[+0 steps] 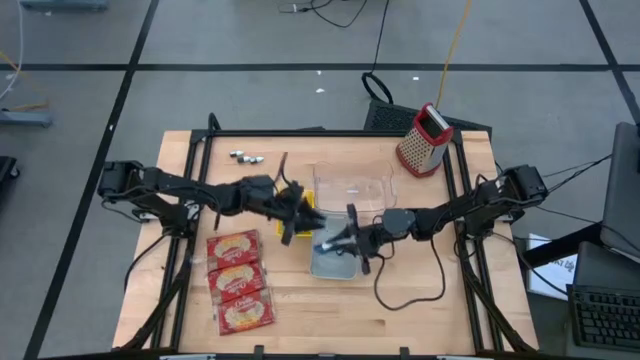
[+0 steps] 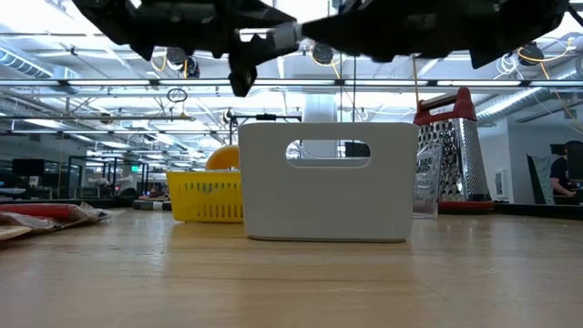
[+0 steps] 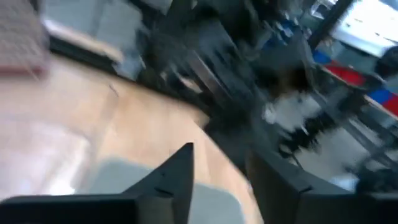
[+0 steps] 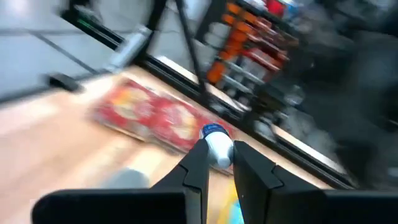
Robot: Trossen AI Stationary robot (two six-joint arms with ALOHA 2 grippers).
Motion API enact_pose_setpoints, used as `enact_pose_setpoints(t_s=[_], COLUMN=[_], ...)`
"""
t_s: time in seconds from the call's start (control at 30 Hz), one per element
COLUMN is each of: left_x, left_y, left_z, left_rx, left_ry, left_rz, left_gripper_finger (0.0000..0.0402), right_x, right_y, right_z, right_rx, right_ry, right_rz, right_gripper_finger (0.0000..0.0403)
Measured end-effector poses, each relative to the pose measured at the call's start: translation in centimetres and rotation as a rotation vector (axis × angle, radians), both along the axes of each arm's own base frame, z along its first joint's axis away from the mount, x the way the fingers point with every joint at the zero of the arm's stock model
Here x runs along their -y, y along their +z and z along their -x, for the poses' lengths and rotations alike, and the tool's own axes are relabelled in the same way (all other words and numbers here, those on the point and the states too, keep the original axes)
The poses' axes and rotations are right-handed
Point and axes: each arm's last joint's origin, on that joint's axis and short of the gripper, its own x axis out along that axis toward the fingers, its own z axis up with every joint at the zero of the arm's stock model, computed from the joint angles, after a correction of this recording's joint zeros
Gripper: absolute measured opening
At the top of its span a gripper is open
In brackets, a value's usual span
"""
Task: Pick & Place Food Item
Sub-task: Put the purple food coloring bottle into the gray bin
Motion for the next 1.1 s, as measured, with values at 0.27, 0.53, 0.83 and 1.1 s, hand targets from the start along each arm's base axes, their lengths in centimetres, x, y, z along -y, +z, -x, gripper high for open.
enact_pose_setpoints(t_s=[0.27,0.53,0.83,1.1], left_x=[-3.0,-6.2,-7.1,-7.0], left_y=[1.5,3.0,2.7,-0.5], left_z=[1.2,4.7,9.1,10.0], left_rx=[0.03,-0.085,-0.145,-0.193], left_ry=[0.086,0.265,0.638,0.726], left_rz=[-0.04,-0.095,-0.219,-0.187], left_gripper_finger=[0.022,0.0229,0.023,0.023], right_x=[-0.7,0.1,1.1,1.7], right_y=[-0.8,-1.6,-2.3,-2.8], right_z=[0.3,1.5,2.5,2.7], right_rx=[-0.092,-0.341,-0.515,-0.578], right_ry=[0.039,-0.044,-0.114,-0.158], right_rz=[-0.023,-0.093,-0.161,-0.199], right_gripper_finger=[0.0041,0.0042,0.0042,0.0043])
